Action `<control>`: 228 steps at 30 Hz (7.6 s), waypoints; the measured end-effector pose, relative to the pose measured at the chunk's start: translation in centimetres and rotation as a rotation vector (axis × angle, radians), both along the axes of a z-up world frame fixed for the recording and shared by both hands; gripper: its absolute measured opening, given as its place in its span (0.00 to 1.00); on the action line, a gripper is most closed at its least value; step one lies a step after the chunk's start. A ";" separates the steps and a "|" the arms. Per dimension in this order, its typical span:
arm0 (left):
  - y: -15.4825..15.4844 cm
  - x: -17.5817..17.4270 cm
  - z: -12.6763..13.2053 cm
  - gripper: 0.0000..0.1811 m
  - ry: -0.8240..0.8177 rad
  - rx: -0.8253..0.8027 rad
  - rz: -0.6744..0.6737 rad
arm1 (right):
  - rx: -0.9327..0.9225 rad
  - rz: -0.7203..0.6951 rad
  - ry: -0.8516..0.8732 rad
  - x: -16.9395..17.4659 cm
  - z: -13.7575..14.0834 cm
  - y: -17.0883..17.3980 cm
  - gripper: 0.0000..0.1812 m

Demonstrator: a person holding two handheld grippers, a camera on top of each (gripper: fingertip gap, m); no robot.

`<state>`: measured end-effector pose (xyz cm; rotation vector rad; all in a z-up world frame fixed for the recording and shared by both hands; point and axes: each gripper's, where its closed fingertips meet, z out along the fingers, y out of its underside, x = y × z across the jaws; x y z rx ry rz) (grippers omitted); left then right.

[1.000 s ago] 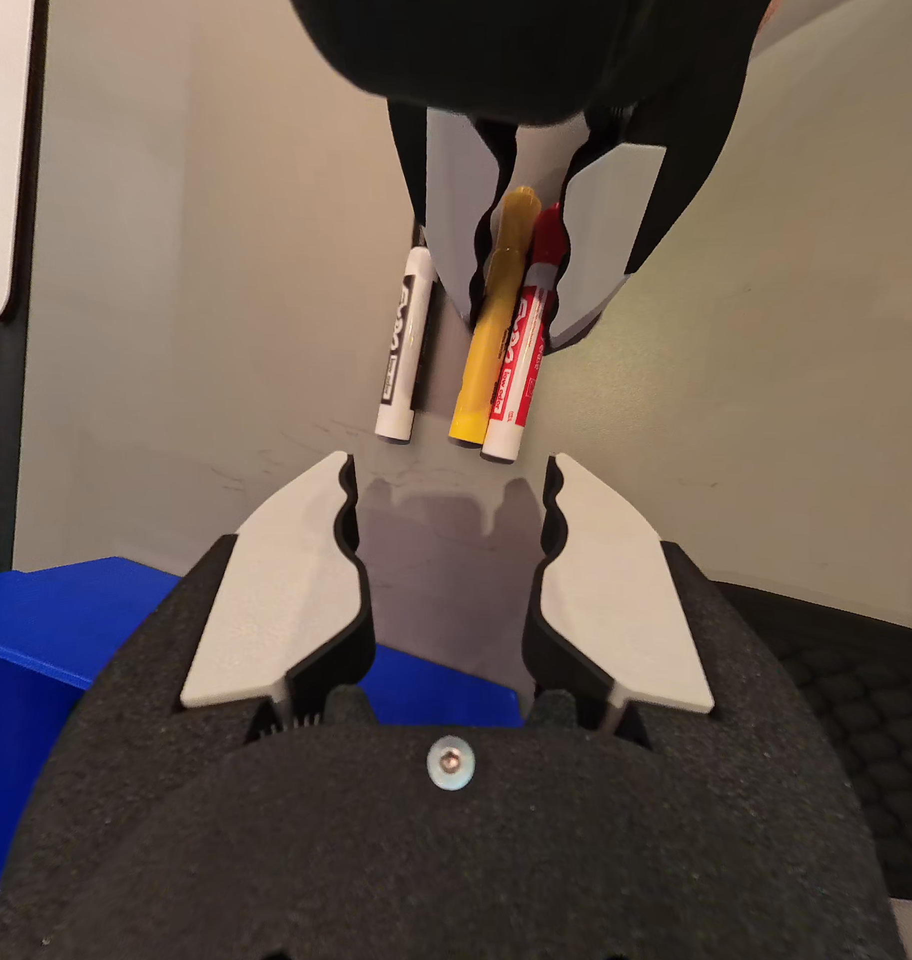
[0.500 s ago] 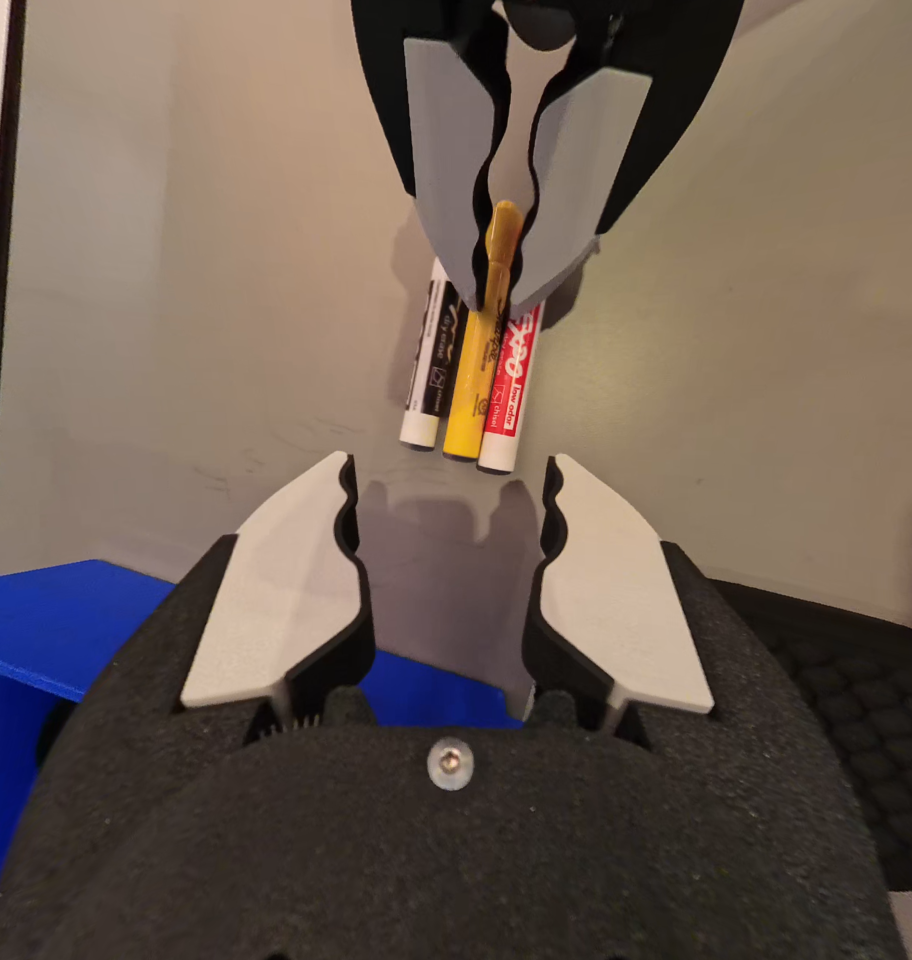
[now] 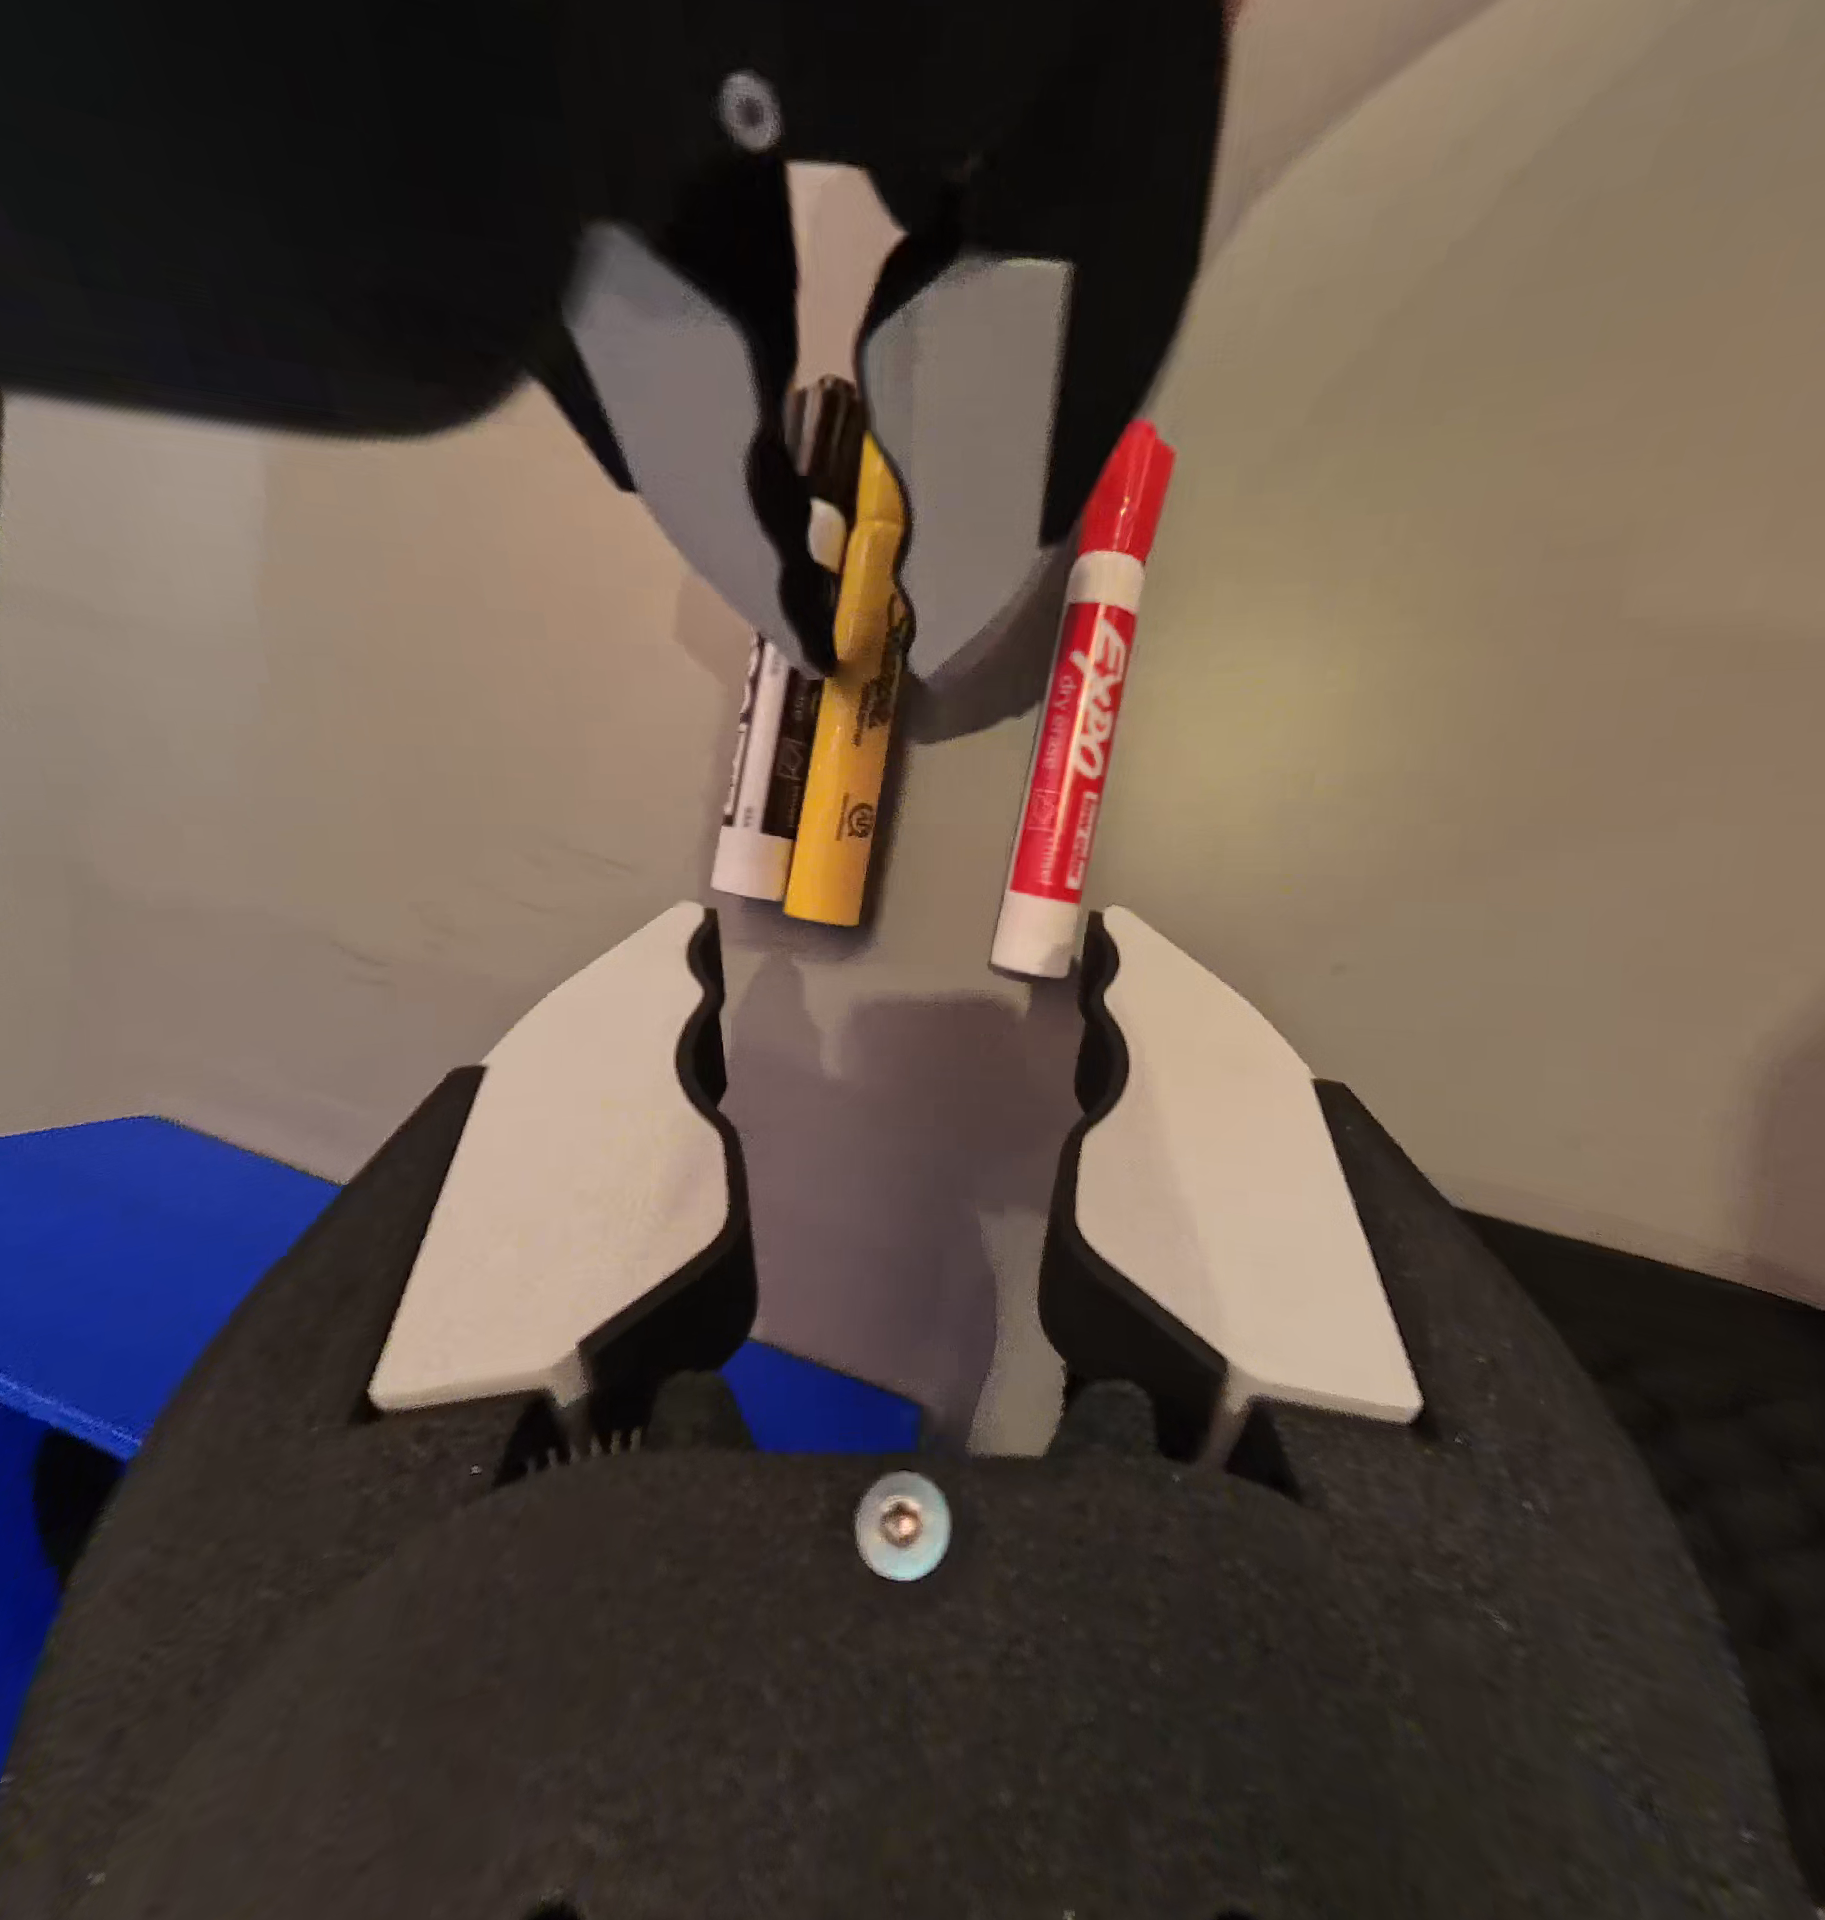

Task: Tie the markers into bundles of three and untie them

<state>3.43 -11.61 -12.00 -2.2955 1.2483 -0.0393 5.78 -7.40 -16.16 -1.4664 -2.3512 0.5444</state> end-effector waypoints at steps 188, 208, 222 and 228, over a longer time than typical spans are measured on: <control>8.2 7.0 1.0 0.43 0.031 0.261 -0.039 | -0.669 -0.253 -0.352 8.8 8.2 2.5 0.11; 7.4 7.7 -0.5 0.41 -0.024 0.220 -0.008 | -0.664 -0.293 -0.448 10.9 8.0 2.6 0.11; 7.0 9.6 1.8 0.42 -0.082 0.192 -0.123 | -0.636 -0.222 -0.547 12.1 7.9 1.2 0.11; 6.2 10.8 2.7 0.40 -0.095 0.215 -0.194 | -0.664 -0.192 -0.528 12.2 8.4 0.7 0.10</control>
